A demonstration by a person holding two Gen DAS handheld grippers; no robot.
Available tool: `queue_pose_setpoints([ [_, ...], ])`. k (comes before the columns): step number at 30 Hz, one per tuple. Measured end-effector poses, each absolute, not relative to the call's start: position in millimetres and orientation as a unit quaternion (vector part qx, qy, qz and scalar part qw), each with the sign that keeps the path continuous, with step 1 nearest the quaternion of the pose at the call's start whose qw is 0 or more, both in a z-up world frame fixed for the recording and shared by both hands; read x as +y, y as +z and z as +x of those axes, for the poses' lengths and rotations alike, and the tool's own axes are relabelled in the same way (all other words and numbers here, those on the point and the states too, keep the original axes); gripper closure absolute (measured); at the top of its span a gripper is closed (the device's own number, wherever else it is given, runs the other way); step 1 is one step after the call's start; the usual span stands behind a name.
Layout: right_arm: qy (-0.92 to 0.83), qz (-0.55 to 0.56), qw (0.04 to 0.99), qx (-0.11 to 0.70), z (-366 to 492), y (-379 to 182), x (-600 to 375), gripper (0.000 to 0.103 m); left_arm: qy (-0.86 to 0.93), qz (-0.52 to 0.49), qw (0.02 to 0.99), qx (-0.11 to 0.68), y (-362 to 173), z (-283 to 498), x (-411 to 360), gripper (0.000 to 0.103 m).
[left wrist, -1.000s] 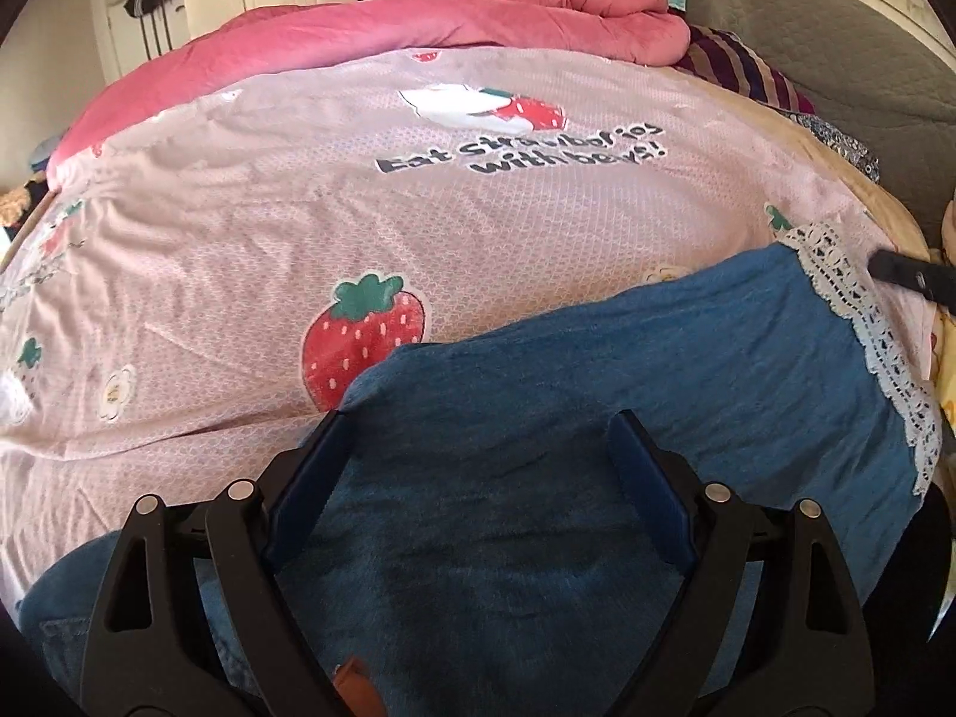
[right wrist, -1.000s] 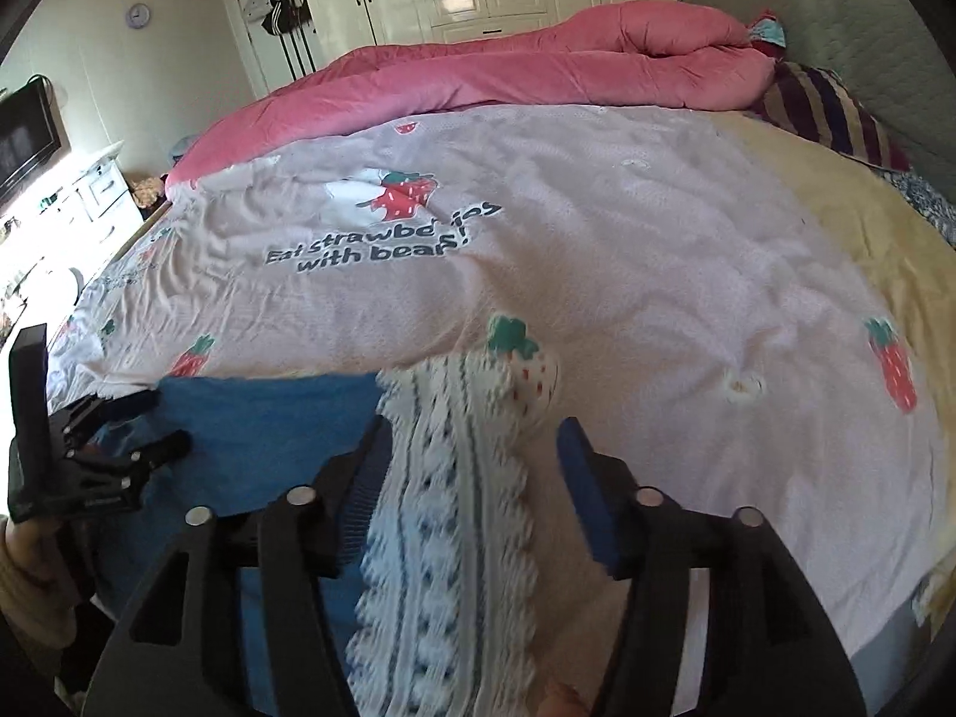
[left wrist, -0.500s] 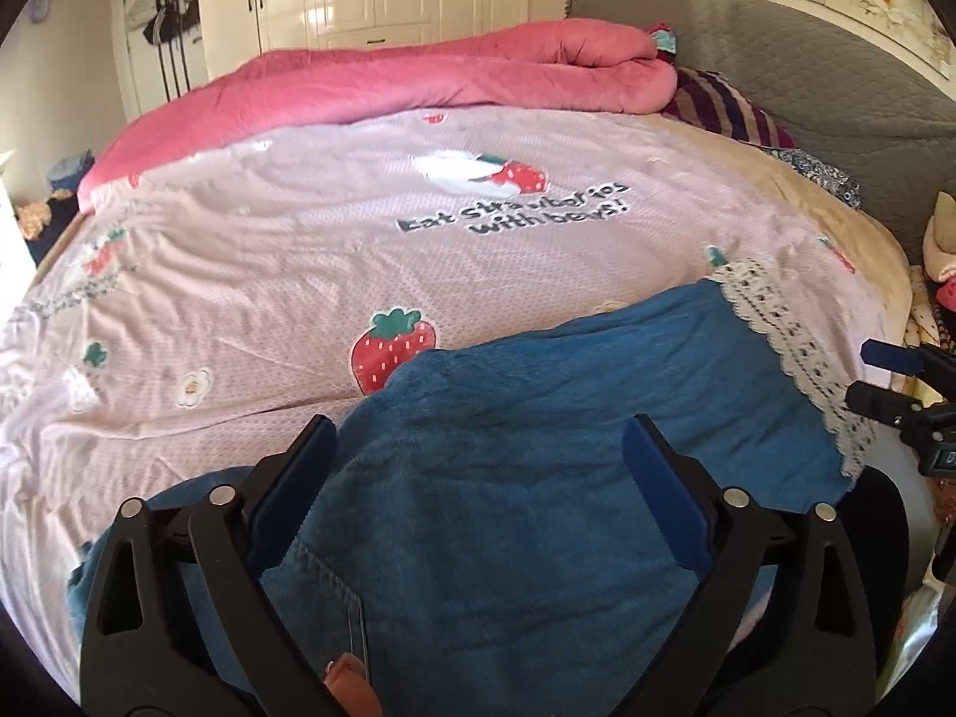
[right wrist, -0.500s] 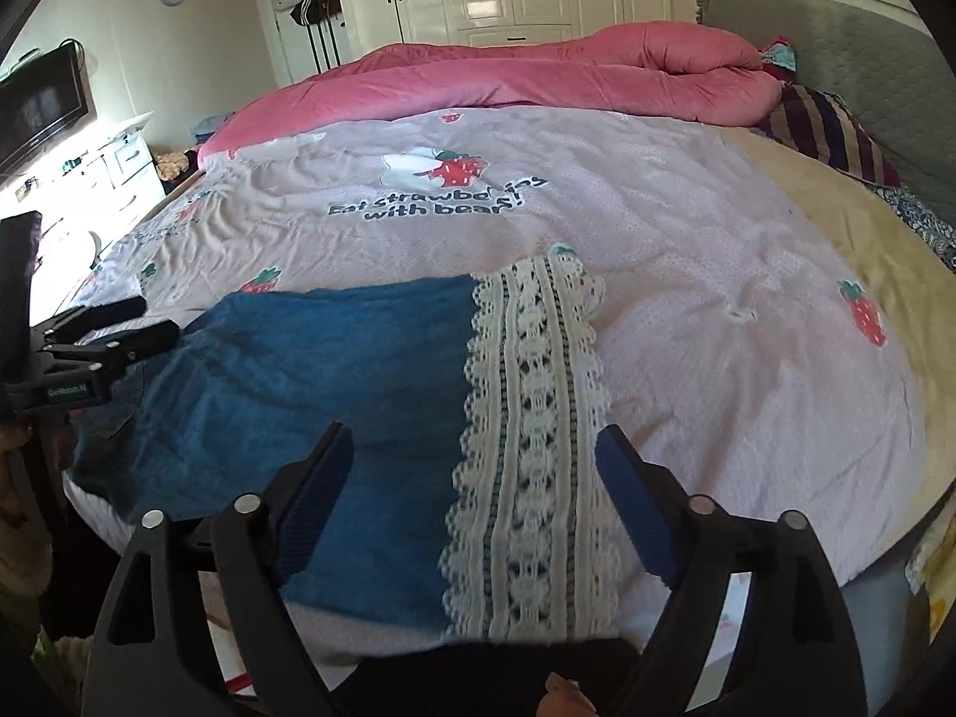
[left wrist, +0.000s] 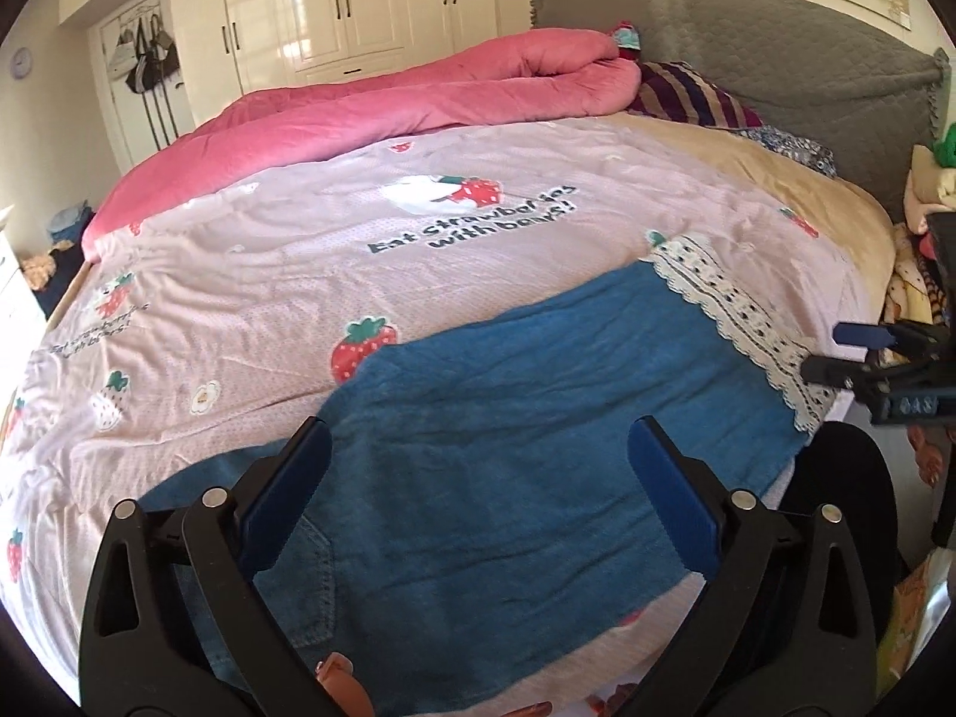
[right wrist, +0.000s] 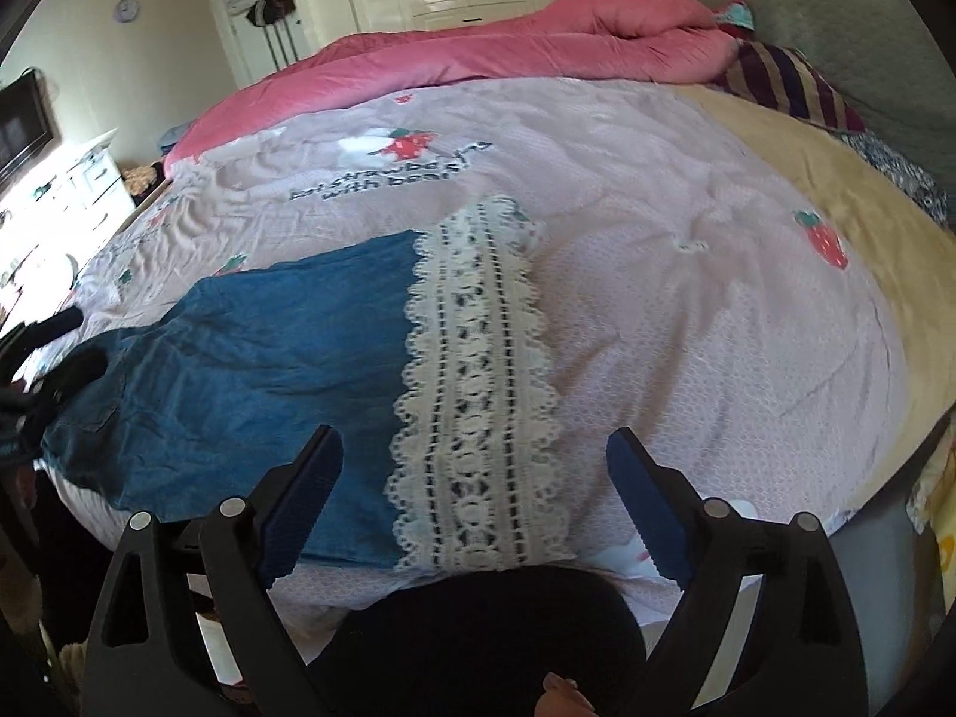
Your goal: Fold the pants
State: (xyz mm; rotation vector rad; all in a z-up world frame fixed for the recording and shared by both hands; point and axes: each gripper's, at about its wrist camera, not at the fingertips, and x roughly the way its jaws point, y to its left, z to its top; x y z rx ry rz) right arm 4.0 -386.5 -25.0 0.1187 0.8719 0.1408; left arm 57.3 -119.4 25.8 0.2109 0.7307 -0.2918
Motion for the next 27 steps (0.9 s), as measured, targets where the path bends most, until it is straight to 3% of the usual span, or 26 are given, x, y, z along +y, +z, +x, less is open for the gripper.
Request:
queue_pose_setpoints([
  [16, 0.189, 0.131, 0.841, 0.49, 87.8, -40.4, -402.5, 0.011, -0.298, 0.124, 0.856, 0.404, -24.5, 13.1, -214.0, 0.01],
  [18, 0.202, 0.139, 0.829, 0.503, 96.0, -47.1, -400.5, 0.024, -0.306, 0.125, 0.853, 0.404, -26.6, 15.1, -223.6, 0.01],
  [22, 0.226, 0.116, 0.829, 0.498, 95.1, -42.9, -389.6, 0.028, -0.315, 0.136, 0.849, 0.403, -32.6, 20.0, -238.8, 0.01],
  [23, 0.234, 0.119, 0.829, 0.494, 93.9, -40.8, -389.8, 0.041, -0.317, 0.135, 0.847, 0.404, -33.5, 22.2, -242.2, 0.01],
  [24, 0.243, 0.124, 0.827, 0.491, 92.6, -37.8, -390.1, 0.046, -0.318, 0.134, 0.847, 0.404, -34.7, 23.9, -244.4, 0.01],
  [27, 0.249, 0.12, 0.833, 0.48, 88.5, -33.2, -392.2, 0.044, -0.32, 0.133, 0.845, 0.407, -37.4, 28.5, -250.9, 0.01],
])
